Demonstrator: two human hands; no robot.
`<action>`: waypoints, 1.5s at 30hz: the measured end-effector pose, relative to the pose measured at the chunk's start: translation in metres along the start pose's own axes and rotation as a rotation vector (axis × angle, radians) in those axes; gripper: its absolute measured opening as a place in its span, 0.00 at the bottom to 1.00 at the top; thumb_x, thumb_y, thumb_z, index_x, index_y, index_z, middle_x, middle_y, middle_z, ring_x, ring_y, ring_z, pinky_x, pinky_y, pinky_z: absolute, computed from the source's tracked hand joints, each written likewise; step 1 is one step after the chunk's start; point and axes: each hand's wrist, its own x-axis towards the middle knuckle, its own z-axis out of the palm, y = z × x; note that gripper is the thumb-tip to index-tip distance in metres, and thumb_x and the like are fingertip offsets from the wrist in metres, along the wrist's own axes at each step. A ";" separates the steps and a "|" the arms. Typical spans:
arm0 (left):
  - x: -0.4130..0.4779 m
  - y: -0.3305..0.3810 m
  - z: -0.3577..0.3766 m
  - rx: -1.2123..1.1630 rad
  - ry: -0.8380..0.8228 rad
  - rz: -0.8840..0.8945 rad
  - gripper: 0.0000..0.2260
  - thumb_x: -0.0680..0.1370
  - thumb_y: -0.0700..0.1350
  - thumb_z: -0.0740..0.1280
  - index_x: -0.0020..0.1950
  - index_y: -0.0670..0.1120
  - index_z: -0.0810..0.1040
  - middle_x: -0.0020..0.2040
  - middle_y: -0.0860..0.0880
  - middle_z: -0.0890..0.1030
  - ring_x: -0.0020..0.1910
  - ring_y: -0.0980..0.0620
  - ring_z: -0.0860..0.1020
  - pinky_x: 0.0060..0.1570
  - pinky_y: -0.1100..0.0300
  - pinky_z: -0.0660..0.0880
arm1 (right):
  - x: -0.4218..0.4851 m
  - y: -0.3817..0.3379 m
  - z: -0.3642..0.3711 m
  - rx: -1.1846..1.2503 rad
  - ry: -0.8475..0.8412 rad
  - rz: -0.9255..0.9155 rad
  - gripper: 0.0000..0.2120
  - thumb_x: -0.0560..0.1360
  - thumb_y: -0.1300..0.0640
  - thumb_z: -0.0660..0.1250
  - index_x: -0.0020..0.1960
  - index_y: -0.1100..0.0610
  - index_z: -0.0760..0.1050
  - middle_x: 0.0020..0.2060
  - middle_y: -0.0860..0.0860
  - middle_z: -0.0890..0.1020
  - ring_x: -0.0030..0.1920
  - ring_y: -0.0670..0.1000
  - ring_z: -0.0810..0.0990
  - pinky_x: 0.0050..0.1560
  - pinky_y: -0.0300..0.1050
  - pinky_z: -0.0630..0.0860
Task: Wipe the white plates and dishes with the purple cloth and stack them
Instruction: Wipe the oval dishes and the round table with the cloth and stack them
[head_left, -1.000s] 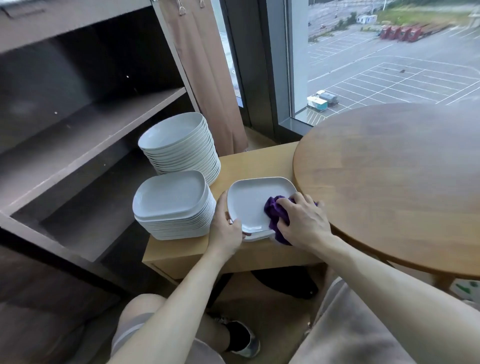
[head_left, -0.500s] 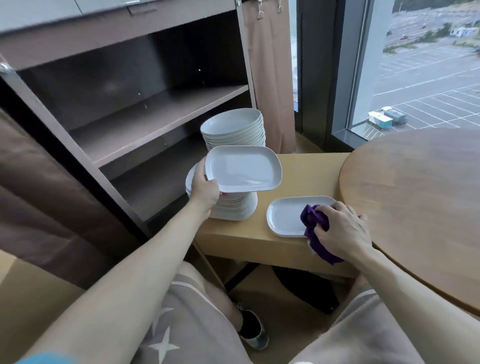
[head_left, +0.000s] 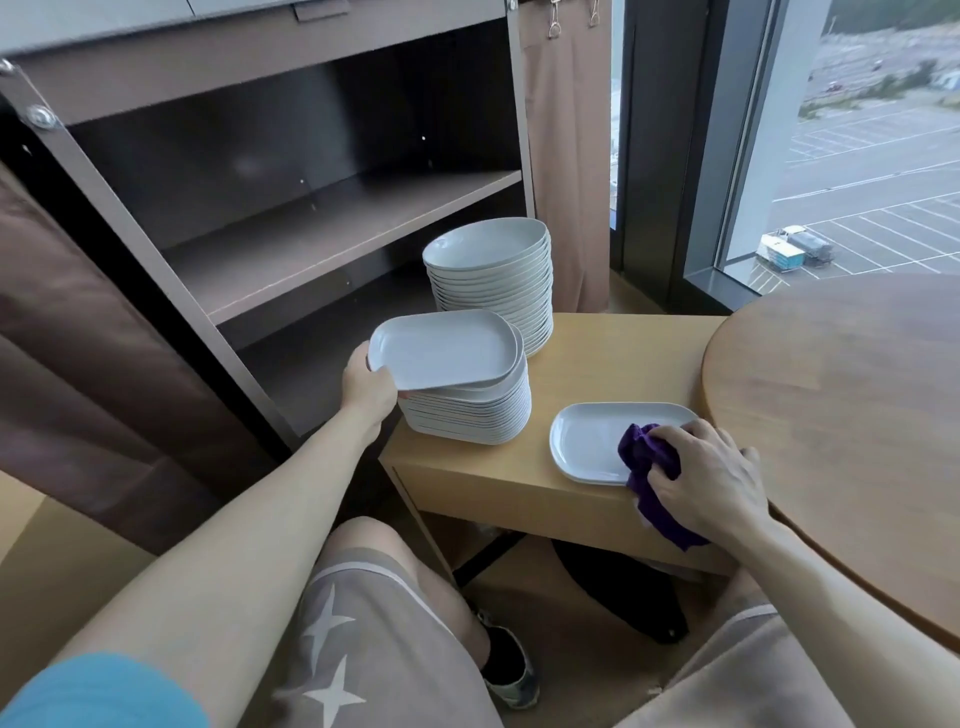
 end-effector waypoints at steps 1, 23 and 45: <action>0.003 -0.003 -0.001 0.051 -0.003 -0.001 0.18 0.82 0.39 0.59 0.70 0.52 0.73 0.62 0.48 0.76 0.63 0.40 0.76 0.49 0.50 0.79 | 0.000 0.000 0.000 -0.003 -0.004 -0.002 0.16 0.77 0.46 0.64 0.65 0.42 0.75 0.58 0.46 0.76 0.59 0.52 0.72 0.56 0.53 0.63; 0.041 -0.028 0.009 0.264 -0.081 0.086 0.26 0.84 0.36 0.58 0.81 0.49 0.62 0.78 0.47 0.68 0.76 0.45 0.67 0.73 0.50 0.66 | -0.002 0.004 0.006 -0.061 0.012 -0.041 0.18 0.77 0.44 0.66 0.67 0.42 0.74 0.60 0.47 0.76 0.60 0.52 0.72 0.54 0.52 0.65; -0.065 -0.016 0.057 0.337 -0.141 0.867 0.16 0.77 0.44 0.64 0.64 0.45 0.76 0.55 0.51 0.79 0.55 0.53 0.76 0.52 0.49 0.80 | 0.002 -0.005 0.004 -0.108 -0.031 0.010 0.20 0.74 0.41 0.58 0.63 0.40 0.74 0.58 0.46 0.77 0.59 0.53 0.72 0.54 0.54 0.66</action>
